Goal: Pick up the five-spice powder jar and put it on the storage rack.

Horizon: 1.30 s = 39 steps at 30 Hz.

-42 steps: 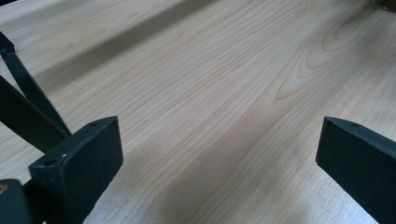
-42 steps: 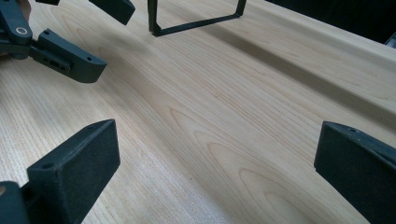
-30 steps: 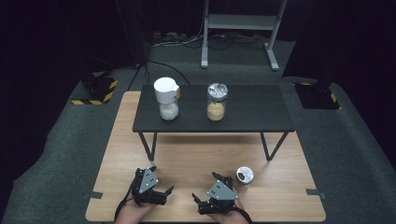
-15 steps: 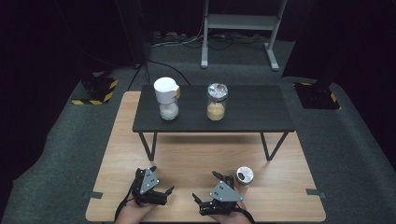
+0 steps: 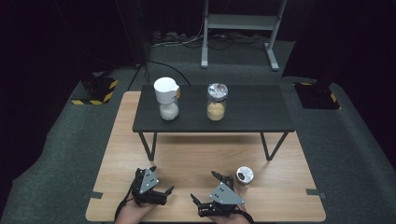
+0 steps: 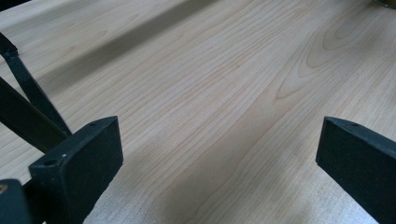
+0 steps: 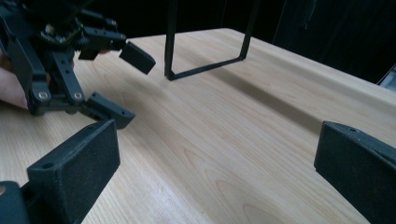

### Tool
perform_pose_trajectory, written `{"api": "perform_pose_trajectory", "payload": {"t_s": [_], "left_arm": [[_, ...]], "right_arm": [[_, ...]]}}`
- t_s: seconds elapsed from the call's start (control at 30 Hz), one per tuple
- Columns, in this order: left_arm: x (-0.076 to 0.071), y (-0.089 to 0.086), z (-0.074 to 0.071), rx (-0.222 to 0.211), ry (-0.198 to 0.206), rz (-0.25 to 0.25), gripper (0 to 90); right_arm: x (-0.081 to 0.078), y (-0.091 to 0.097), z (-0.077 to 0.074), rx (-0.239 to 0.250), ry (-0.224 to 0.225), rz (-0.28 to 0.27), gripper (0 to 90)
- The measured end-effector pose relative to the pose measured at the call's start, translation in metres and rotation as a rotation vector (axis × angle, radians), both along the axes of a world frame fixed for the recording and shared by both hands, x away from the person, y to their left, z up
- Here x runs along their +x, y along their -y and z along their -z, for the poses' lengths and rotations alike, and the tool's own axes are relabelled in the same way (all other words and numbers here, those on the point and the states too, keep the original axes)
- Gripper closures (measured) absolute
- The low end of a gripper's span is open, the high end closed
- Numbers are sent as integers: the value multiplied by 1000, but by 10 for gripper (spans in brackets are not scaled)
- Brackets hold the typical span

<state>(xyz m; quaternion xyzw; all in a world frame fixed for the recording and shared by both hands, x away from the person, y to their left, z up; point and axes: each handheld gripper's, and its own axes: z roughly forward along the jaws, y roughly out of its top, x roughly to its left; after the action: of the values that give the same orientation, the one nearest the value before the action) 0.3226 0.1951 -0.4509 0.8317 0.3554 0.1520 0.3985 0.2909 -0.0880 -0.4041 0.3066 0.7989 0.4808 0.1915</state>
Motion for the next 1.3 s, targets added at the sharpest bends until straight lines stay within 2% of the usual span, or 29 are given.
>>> {"api": "perform_pose_trajectory", "payload": {"t_s": [0.23,0.57,1.03,1.3], "left_arm": [[0,0,0,-3,1,0,10],[0,0,0,-3,2,3,9],[-1,0,0,-3,4,10,9],[-1,1,0,0,5,13,9]], "right_arm": [[0,7,-11,17,21,12,0],[3,21,-22,52,18,42,0],[3,42,-29,47,28,75,0],[7,59,-30,47,28,119,0]]}}
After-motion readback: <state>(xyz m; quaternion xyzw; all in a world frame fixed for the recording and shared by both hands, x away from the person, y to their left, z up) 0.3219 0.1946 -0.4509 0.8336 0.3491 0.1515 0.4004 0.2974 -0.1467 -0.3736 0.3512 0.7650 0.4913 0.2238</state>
